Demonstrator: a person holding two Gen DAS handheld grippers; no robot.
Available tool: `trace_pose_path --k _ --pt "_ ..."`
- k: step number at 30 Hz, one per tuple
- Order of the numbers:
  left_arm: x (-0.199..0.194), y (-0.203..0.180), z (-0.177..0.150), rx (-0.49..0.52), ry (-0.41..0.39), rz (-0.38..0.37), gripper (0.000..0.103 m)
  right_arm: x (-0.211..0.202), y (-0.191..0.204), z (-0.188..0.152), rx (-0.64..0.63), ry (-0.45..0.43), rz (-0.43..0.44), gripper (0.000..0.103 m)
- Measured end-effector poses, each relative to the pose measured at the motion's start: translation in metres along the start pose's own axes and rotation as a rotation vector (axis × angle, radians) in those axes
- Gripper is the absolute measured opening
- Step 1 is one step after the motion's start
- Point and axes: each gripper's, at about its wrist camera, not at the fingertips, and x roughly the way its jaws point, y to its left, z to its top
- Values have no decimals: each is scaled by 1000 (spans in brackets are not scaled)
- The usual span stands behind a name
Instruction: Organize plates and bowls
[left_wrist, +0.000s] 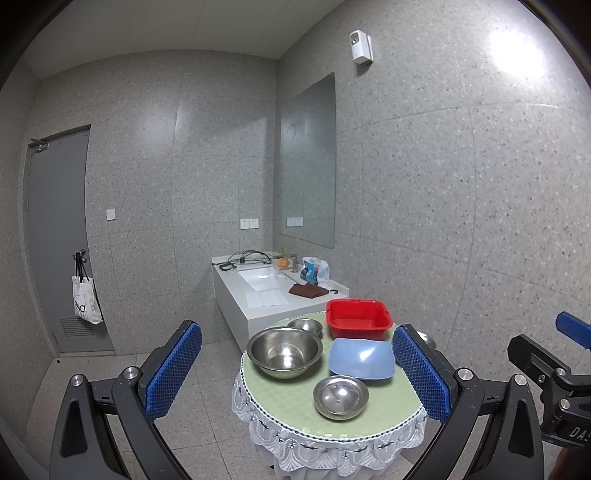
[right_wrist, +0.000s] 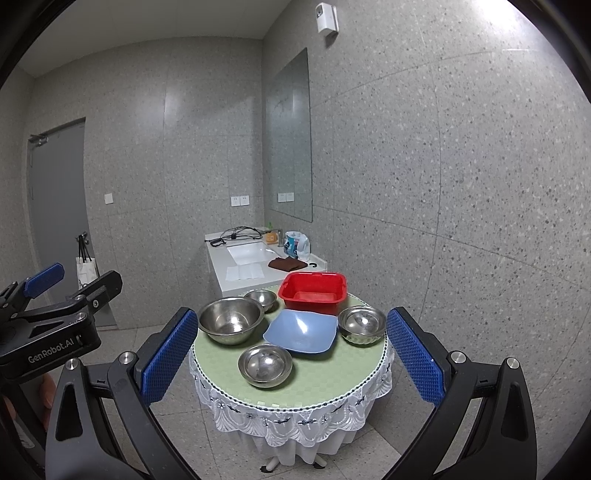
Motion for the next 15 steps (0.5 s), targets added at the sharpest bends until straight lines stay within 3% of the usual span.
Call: trace_pose_path --k 10,15 --pt "10 -5 0 12 5 -10 102 6 -10 0 15 6 -6 103" --pt "37 7 2 11 42 -7 102 17 -18 -1 30 15 -14 103"
